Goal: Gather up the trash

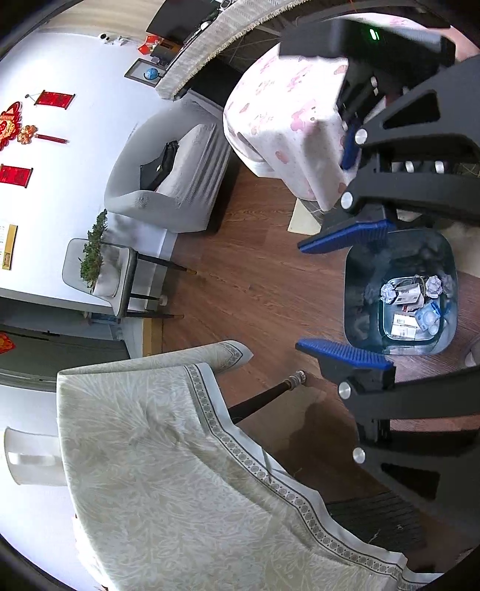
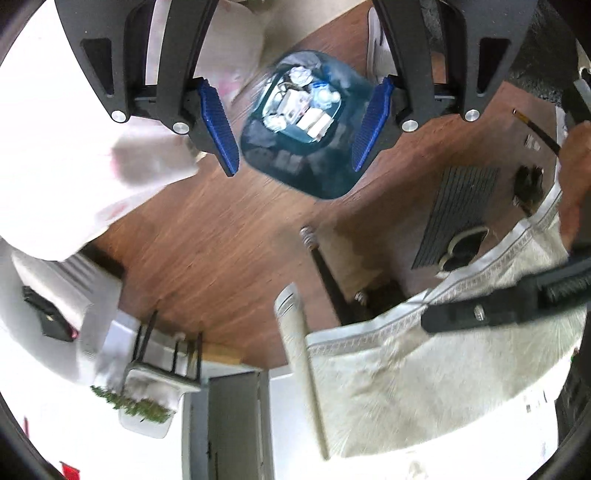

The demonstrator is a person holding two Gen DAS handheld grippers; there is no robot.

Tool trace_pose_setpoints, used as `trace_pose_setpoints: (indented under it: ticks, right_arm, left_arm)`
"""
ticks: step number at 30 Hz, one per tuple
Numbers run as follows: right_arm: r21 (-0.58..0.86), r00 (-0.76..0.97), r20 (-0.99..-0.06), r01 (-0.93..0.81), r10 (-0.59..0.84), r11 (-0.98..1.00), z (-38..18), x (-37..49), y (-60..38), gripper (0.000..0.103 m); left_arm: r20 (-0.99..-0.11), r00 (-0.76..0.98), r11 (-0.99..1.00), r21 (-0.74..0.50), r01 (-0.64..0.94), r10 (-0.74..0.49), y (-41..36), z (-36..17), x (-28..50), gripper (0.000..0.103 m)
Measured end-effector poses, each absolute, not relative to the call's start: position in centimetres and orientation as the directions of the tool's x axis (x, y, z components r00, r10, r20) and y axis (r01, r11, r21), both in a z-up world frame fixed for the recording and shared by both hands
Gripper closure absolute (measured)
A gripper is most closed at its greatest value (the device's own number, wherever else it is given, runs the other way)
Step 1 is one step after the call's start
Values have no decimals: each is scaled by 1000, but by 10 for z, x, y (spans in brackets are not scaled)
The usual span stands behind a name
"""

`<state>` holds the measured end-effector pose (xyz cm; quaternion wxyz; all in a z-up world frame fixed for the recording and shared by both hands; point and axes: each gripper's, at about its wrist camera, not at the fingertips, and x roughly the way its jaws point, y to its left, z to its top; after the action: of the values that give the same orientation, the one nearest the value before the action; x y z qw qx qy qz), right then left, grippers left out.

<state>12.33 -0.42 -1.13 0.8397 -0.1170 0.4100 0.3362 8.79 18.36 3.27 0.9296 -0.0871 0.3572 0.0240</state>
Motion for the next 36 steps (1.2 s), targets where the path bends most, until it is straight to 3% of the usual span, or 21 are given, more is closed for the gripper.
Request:
trace_pose_setpoints:
  ticks: [4,13,24,36]
  right_arm:
    - [87,481,-736,-629,476,772,5,127,-29,38]
    - [102,583,-669,-542,461,834,34,126,-82,17]
    - [80,687,-639,-389,347,918,44,115,-152,8]
    - [60,704,-637,-360,313,931,33,74,-215,8]
  left_arm:
    - [-658,752,987,-131,-94,-16,167,34,89,33]
    - [-645,764,990,-114,-79,-13,133,35,90,9]
    - [-608,794,996,-64,-59,8,97,37,85,5]
    - [-631,775,997,-51,-53,9,69,18,58,4]
